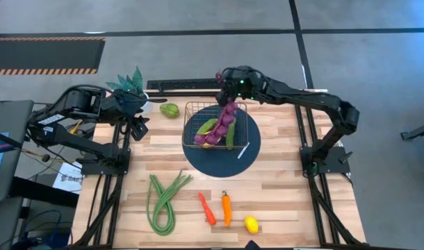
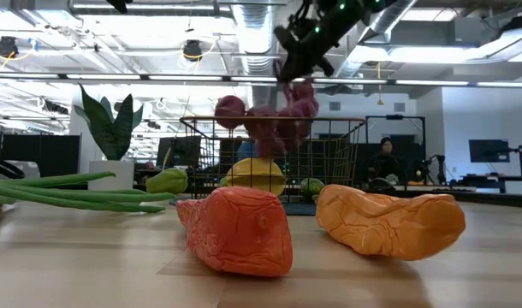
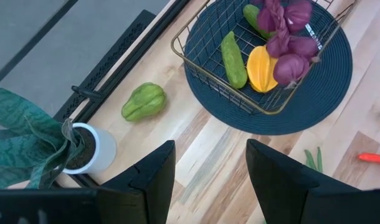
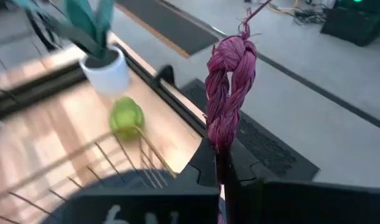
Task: Build produce basket
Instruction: Put the purple garlic into the wire basket
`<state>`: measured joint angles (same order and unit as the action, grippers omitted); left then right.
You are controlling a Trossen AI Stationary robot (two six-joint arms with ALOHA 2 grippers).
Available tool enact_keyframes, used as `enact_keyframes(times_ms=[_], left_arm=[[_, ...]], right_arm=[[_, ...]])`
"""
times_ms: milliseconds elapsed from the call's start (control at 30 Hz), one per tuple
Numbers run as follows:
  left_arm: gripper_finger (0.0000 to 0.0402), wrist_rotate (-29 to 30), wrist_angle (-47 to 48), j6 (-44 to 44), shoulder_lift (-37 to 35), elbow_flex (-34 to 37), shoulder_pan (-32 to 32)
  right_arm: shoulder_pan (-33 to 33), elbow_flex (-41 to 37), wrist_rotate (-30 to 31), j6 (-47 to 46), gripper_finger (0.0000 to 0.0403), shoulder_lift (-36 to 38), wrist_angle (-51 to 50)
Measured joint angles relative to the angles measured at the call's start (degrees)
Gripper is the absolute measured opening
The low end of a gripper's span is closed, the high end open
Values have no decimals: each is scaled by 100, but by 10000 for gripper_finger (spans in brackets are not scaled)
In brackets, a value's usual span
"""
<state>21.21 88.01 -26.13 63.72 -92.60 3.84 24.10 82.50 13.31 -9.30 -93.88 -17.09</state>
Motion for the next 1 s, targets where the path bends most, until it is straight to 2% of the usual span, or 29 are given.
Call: enact_keyframes(times_ms=[267,433,567,1000], left_arm=[[182,0,-2,-5,2,0,-2],[182,-1,-2,-12,2,0,-2],[182,4,-2,-55,2,0,0],[182,11,-2,-63,2,0,-2]], right_arm=[[-48,4,482,229,1,-10,-598],[-94,4,1124,229,1,-10,-1074],[-193,6,1408,227,1,-58,-1128],[-319,4,1384,55,1,-110,-1563]])
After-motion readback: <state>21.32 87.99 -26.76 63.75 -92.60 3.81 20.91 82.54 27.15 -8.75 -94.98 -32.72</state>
